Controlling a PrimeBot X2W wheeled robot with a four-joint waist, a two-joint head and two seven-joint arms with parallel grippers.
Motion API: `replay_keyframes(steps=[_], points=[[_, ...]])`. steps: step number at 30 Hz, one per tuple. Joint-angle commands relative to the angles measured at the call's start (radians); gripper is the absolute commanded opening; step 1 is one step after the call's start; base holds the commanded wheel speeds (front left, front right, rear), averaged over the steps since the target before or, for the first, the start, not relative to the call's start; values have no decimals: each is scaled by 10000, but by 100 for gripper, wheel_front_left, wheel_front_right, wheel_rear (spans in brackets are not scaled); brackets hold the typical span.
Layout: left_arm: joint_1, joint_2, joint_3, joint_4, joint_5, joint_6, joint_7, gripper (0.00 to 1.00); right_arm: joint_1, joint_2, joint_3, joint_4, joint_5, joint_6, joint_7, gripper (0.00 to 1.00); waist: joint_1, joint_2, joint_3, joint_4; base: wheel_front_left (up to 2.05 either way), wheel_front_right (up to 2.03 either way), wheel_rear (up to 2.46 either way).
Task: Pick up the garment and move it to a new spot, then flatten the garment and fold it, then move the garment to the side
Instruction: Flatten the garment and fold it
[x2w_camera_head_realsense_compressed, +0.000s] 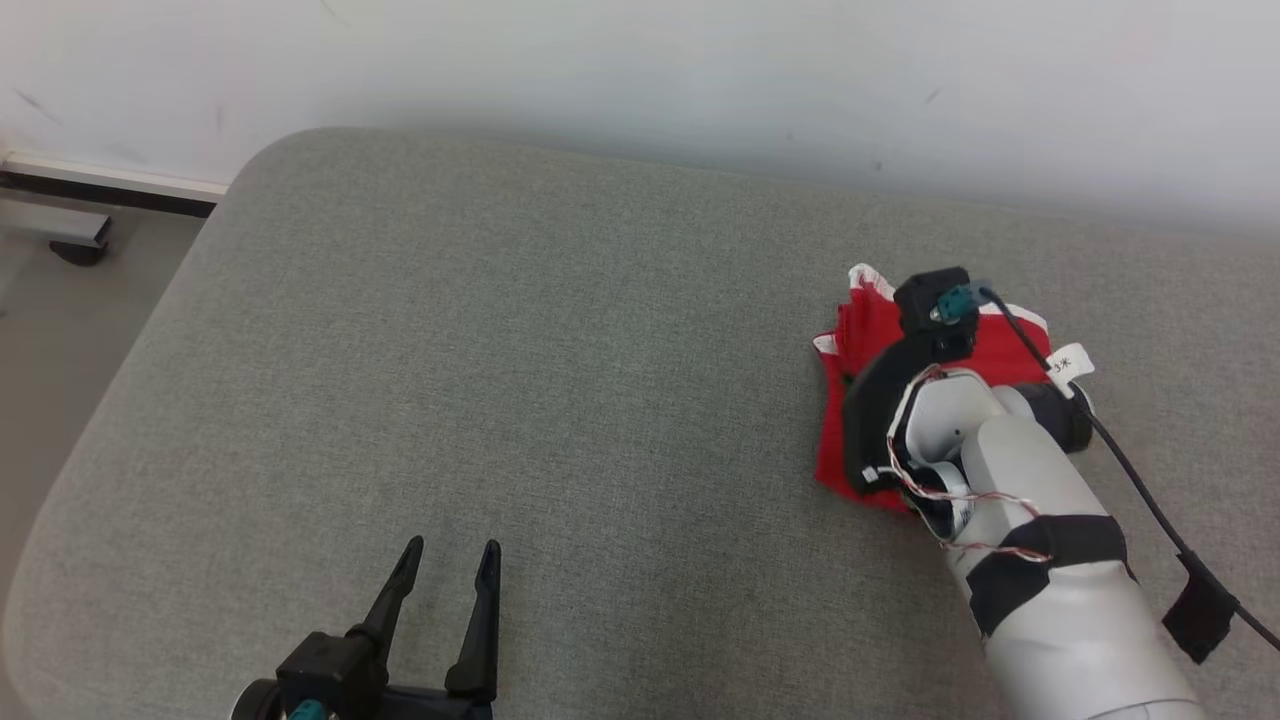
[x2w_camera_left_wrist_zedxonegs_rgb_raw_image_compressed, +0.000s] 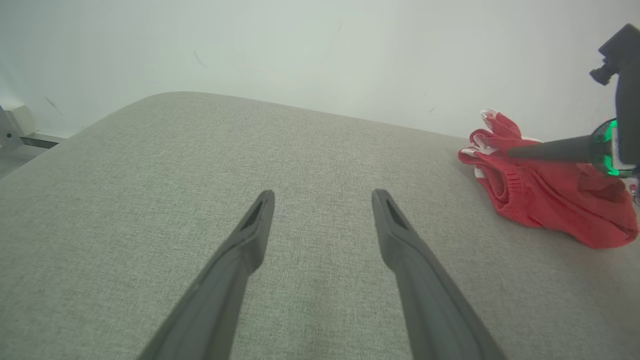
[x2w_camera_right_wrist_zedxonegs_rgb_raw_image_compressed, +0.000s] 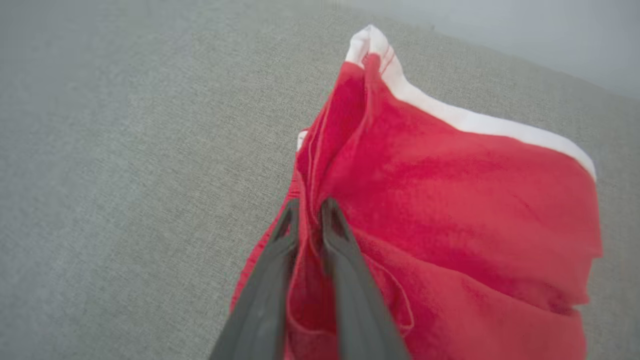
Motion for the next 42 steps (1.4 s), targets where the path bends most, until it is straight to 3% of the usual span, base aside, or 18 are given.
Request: replay_keyframes(steps=[1, 6, 9, 15, 19, 20, 21, 23, 34, 42], points=[[-81, -22, 50, 30, -61, 2, -22, 100, -216, 149, 41, -38, 552, -28, -169, 100, 0, -1, -10, -24, 0, 0, 0], [53, 24, 228, -15, -39, 48, -24, 100, -377, 124, 429, -941, 2400, -28, -382, 100, 0, -1, -102, -255, 0, 0, 0], [117, 11, 326, -78, 0, 24, -26, 100, -180, -507, 206, -1707, 2675, -30, -573, 100, 0, -1, -155, -390, 0, 0, 0], [127, -107, 299, -92, 105, -76, -27, 100, 896, -1575, -871, -2484, 1181, -28, -1281, 100, 0, -1, -200, -402, 0, 0, 0], [74, -177, 252, -68, 143, -153, -27, 100, 1530, -1704, -1243, -2524, 333, -28, -1601, 100, 0, -1, -150, -309, 0, 0, 0], [65, -200, 256, -60, 153, -188, -27, 100, 1693, -1651, -1273, -2519, 113, -28, -1727, 90, 0, -1, -119, -284, 0, 0, 0], [60, -220, 268, -45, 154, -176, -27, 100, 1824, -1564, -1294, -2477, -67, -28, -1849, 42, 0, -1, -95, -264, 0, 0, 0], [37, -235, 295, -18, 168, -228, -27, 100, 1967, -1439, -1112, -2395, -439, -28, -2172, 0, 0, -1, -27, -214, 0, 0, 0], [-160, -371, 395, 114, 288, -401, -28, 100, 1489, -327, 7, -643, -1725, -28, -3793, 0, 0, -1, 229, 118, 0, 0, 0], [-60, -404, 505, 206, 315, -413, -28, 100, 1720, 131, 1292, 653, -1501, -28, -4428, 0, 0, -1, 107, 103, 0, 0, 0]])
